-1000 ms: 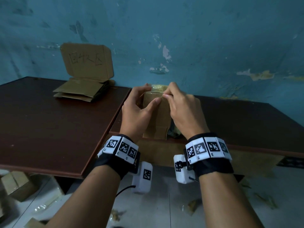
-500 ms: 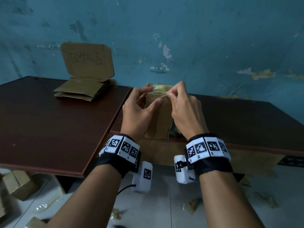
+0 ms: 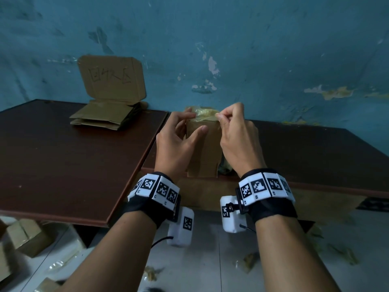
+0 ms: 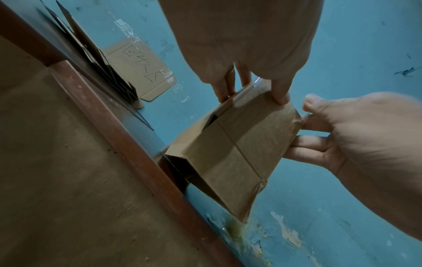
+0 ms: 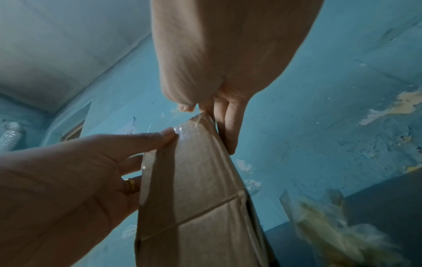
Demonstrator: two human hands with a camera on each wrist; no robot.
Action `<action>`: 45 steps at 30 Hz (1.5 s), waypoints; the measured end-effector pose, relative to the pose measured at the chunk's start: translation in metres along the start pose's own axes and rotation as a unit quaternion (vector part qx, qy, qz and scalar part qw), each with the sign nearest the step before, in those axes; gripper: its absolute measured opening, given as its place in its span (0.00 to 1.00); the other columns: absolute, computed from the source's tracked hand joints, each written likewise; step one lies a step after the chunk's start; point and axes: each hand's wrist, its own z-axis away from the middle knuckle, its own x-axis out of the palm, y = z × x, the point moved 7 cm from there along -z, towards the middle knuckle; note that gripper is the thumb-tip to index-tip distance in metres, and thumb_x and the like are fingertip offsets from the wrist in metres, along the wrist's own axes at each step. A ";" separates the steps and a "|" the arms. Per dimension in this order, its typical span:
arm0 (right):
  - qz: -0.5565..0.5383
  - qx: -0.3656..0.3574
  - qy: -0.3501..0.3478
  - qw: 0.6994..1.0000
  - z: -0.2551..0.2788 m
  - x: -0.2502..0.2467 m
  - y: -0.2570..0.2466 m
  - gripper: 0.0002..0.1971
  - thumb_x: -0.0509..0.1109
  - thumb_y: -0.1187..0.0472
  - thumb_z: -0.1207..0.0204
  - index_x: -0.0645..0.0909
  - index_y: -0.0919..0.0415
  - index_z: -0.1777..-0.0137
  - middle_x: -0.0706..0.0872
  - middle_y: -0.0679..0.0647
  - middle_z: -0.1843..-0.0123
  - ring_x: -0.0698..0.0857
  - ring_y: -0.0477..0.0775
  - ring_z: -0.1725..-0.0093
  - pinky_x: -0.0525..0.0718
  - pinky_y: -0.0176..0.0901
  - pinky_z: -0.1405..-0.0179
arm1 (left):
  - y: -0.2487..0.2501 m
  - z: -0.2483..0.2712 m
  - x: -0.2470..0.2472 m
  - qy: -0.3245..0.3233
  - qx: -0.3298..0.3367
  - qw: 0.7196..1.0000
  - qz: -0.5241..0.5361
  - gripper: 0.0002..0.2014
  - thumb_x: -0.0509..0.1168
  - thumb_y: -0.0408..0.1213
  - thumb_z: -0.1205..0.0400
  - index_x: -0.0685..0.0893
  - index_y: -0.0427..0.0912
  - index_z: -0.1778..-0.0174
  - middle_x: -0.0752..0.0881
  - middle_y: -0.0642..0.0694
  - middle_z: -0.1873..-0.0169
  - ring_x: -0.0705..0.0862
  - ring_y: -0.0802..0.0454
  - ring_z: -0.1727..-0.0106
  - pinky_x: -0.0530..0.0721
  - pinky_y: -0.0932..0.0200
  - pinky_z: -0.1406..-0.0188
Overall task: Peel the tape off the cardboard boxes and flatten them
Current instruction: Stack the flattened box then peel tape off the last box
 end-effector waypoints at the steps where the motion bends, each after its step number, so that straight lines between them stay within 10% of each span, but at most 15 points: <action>1: -0.003 -0.001 -0.001 1.000 0.000 0.001 -0.001 0.06 0.61 0.55 0.06 0.71 0.56 0.43 0.84 0.50 0.62 0.79 0.53 0.66 0.65 0.41 0.72 | 0.000 0.000 -0.001 0.005 0.001 1.000 0.002 0.17 0.81 0.36 0.19 0.87 0.38 0.37 0.88 0.45 0.27 0.86 0.59 0.25 0.84 0.65 0.28; 7: -0.022 0.010 0.002 1.000 -0.001 0.003 0.003 0.09 0.63 0.51 0.07 0.76 0.57 0.41 0.90 0.50 0.59 0.89 0.58 0.59 0.83 0.53 0.63 | -0.004 -0.002 -0.004 0.022 -0.011 0.999 0.022 0.12 0.80 0.35 0.18 0.88 0.35 0.44 0.91 0.44 0.33 0.89 0.57 0.29 0.88 0.57 0.29; 14: -0.123 0.055 -0.009 0.991 -0.002 0.002 0.014 0.12 0.63 0.49 0.07 0.79 0.57 0.44 0.81 0.34 0.74 0.78 0.39 0.73 0.72 0.46 0.65 | -0.005 0.001 -0.003 0.021 -0.007 1.000 -0.014 0.08 0.78 0.38 0.15 0.88 0.38 0.51 0.93 0.51 0.39 0.91 0.59 0.35 0.89 0.56 0.35; 18: -0.142 0.074 -0.039 0.986 -0.001 0.009 0.021 0.12 0.74 0.46 0.24 0.78 0.43 0.44 0.94 0.49 0.38 0.94 0.50 0.45 0.92 0.60 0.43 | -0.006 0.003 -0.002 0.024 -0.013 0.999 -0.035 0.07 0.77 0.38 0.14 0.88 0.39 0.53 0.93 0.50 0.37 0.91 0.63 0.37 0.90 0.59 0.39; 22: -0.130 0.072 -0.041 0.988 0.000 0.010 0.025 0.12 0.77 0.52 0.23 0.78 0.43 0.45 0.92 0.51 0.31 0.95 0.57 0.48 0.94 0.62 0.43 | -0.006 0.002 -0.003 0.022 -0.010 0.999 -0.048 0.06 0.76 0.38 0.14 0.89 0.40 0.52 0.94 0.51 0.39 0.89 0.68 0.34 0.92 0.53 0.37; 28: -0.163 0.074 -0.024 0.984 0.000 0.010 0.028 0.13 0.81 0.51 0.25 0.80 0.44 0.47 0.93 0.48 0.34 0.95 0.49 0.42 0.94 0.61 0.43 | 0.001 0.003 -0.002 0.001 0.009 0.990 -0.139 0.07 0.71 0.41 0.10 0.87 0.41 0.46 0.88 0.62 0.37 0.89 0.65 0.36 0.91 0.48 0.38; 34: -0.122 0.059 -0.025 0.990 -0.001 0.012 0.028 0.10 0.77 0.60 0.22 0.80 0.47 0.48 0.95 0.52 0.44 0.95 0.59 0.49 0.94 0.65 0.47 | 0.004 0.003 -0.001 -0.022 0.023 0.982 -0.184 0.07 0.69 0.39 0.09 0.86 0.39 0.41 0.90 0.45 0.29 0.90 0.53 0.33 0.91 0.42 0.38; 39: -0.064 0.044 -0.041 0.996 -0.001 0.012 0.025 0.13 0.72 0.68 0.22 0.79 0.48 0.49 0.95 0.52 0.50 0.94 0.53 0.45 0.93 0.59 0.47 | 0.004 0.006 0.004 -0.013 0.034 0.979 -0.200 0.06 0.69 0.38 0.09 0.85 0.39 0.41 0.93 0.44 0.40 0.93 0.46 0.49 0.91 0.38 0.50; 45: -0.029 0.049 -0.074 0.996 0.000 0.011 0.025 0.15 0.70 0.70 0.24 0.79 0.48 0.47 0.93 0.49 0.51 0.89 0.50 0.65 0.91 0.55 0.57 | 0.005 0.008 0.009 -0.018 0.044 0.974 -0.222 0.07 0.70 0.40 0.10 0.85 0.41 0.40 0.94 0.44 0.48 0.91 0.44 0.55 0.90 0.37 0.54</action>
